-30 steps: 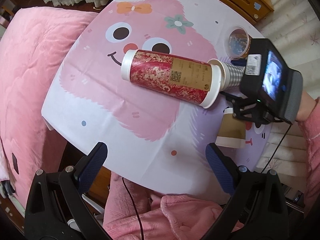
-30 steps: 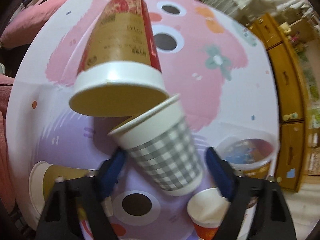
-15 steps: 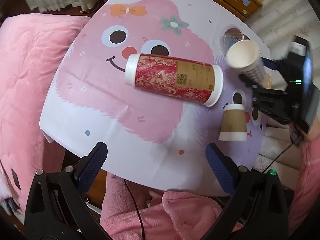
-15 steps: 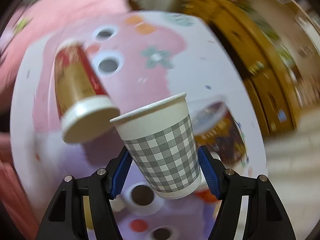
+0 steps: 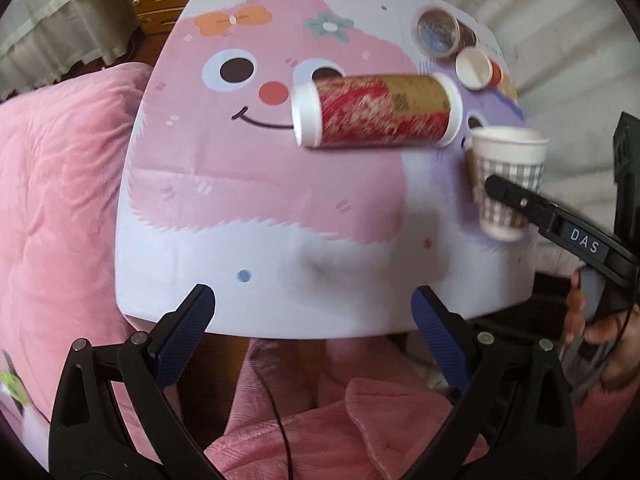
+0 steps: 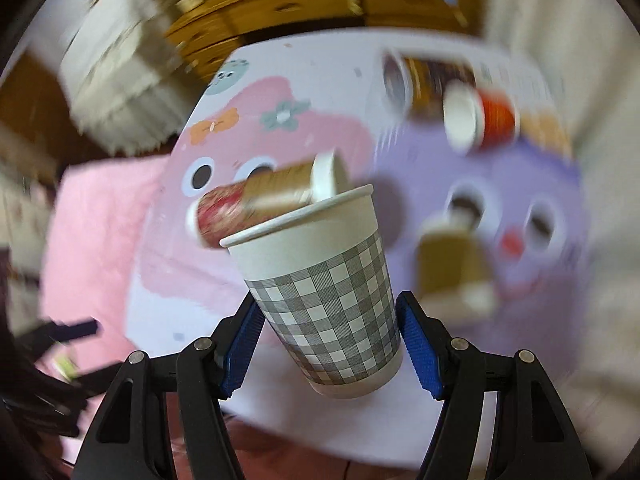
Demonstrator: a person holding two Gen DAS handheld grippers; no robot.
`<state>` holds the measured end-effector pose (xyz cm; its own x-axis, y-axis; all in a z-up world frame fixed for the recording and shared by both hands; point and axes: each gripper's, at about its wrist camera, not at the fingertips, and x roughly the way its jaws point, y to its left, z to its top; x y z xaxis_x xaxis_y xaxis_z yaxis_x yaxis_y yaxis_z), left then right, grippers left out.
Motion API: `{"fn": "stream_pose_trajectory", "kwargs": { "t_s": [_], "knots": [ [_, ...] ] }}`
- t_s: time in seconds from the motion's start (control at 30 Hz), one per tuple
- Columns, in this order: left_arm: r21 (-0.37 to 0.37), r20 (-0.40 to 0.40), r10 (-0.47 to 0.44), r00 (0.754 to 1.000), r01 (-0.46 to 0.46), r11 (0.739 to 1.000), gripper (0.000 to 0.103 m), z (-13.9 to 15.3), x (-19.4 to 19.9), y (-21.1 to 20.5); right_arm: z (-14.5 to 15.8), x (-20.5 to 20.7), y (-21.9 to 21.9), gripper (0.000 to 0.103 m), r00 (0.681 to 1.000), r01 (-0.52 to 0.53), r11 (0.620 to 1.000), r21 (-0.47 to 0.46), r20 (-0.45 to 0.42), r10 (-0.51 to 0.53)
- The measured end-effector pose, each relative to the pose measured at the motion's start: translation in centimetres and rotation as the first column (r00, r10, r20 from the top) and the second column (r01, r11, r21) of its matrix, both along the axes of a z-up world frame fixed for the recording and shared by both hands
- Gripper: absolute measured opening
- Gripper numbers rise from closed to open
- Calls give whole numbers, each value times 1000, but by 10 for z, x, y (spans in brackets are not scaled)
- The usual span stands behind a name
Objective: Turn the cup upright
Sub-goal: 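Pull the grey-checkered cup out of the red cup with the right gripper, then rotate the right gripper to turn the checkered cup mouth-up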
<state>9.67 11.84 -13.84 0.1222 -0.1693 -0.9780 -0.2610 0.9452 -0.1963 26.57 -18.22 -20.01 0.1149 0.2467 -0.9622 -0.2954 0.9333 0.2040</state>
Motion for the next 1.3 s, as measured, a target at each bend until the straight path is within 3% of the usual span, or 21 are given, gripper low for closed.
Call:
{"fn": "stream_pose_trajectory", "kwargs": {
  "t_s": [0.07,0.2,0.27,0.43,0.7,0.83,0.93,1.17,1.3],
  "knots": [
    [9,-8,-22,1000,23,1000,98,-6,-5,5,-13,-23,-8,68,986,133,991,31,-107,-129],
    [11,-16,-35,999,36,999,98,-18,-8,13,-56,-68,-11,68,912,339,935,108,-283,-298],
    [13,-21,-39,999,39,999,98,-24,-6,15,-72,-90,-7,68,881,395,912,108,-327,-343],
    [6,-38,-51,998,51,999,98,-41,-3,13,-100,-132,10,69,850,438,895,82,-361,-383],
    [-92,-94,-59,994,50,994,98,-76,7,-2,-125,-169,34,71,844,432,900,60,-379,-380],
    [-126,-113,-48,992,33,991,98,-91,12,-10,-128,-182,40,84,850,414,908,63,-382,-362],
    [-128,-119,-37,992,22,992,98,-99,16,-18,-129,-188,40,84,850,419,905,73,-381,-363],
    [-166,-61,-23,998,13,986,98,-93,26,-45,-111,-199,27,89,839,460,870,181,-409,-358],
    [-156,-33,-16,999,11,988,98,-96,36,-68,-98,-207,24,89,854,452,872,186,-372,-363]
  ]
}}
